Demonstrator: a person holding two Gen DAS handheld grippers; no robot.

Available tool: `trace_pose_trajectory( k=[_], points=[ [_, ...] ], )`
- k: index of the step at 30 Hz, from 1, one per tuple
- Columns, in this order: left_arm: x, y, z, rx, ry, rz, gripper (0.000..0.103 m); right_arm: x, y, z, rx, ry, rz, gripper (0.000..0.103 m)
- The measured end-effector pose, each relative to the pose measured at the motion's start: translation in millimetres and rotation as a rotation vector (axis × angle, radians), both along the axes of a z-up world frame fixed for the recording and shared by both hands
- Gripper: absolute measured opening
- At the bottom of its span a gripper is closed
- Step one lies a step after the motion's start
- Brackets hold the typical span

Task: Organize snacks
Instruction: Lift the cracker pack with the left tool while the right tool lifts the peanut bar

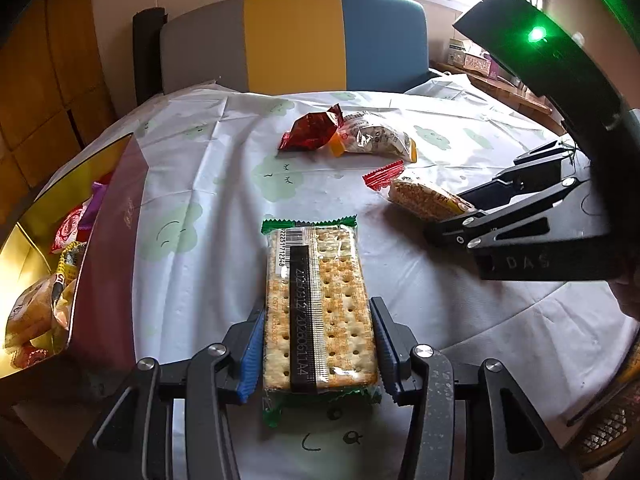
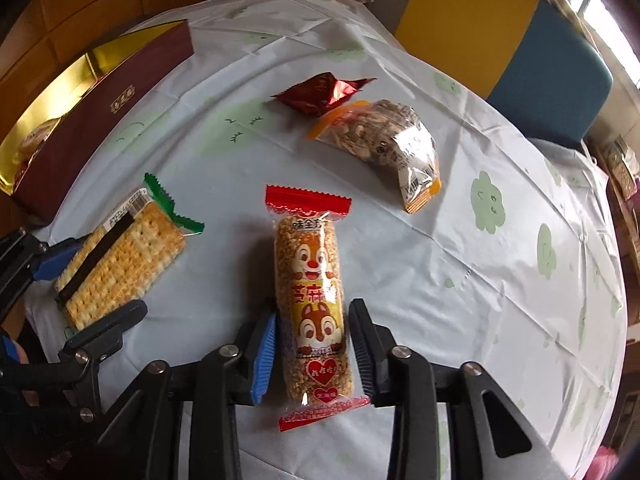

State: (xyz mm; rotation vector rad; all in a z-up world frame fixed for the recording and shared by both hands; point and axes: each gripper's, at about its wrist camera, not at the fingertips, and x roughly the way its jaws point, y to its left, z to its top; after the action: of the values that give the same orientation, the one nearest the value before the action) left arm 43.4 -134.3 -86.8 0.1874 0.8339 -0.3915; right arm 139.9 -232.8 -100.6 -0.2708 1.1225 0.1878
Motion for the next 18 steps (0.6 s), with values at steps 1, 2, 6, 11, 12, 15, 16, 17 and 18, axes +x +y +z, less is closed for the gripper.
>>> trace_pose_trajectory(
  k=[1,2,6,11,12,15,16,17,18],
  points=[
    [0.2,0.0,0.0,0.000,0.000,-0.001,0.050,-1.8,1.2,0.3,-0.005,-0.004,0.004,0.034],
    [0.4,0.2,0.1,-0.001,0.002,-0.001,0.049,-2.6,3.0,0.0,-0.011,-0.008,0.007,0.034],
    [1.1,1.7,0.3,-0.008,0.009,-0.004,0.049,-8.2,1.0,1.5,0.011,-0.002,0.001,0.034],
    [2.1,2.4,1.5,-0.010,0.025,0.000,0.048,-11.2,0.4,2.3,-0.015,-0.020,0.025,0.034],
    [1.7,2.1,2.0,-0.002,0.026,0.001,0.048,-10.7,1.1,1.0,-0.027,-0.026,0.035,0.034],
    [1.7,2.6,2.8,0.002,0.034,0.003,0.048,-11.2,1.5,-0.4,-0.031,-0.029,0.039,0.034],
    [2.2,3.0,3.3,0.002,0.040,0.004,0.048,-10.7,0.4,-0.7,-0.026,-0.025,0.037,0.034],
    [2.5,3.3,4.0,0.005,0.046,0.007,0.048,-10.4,-0.8,-0.8,-0.019,-0.021,0.034,0.034],
    [2.6,4.2,5.4,0.007,0.053,0.015,0.048,-10.3,-1.4,-0.7,-0.016,-0.019,0.034,0.034]
  ],
)
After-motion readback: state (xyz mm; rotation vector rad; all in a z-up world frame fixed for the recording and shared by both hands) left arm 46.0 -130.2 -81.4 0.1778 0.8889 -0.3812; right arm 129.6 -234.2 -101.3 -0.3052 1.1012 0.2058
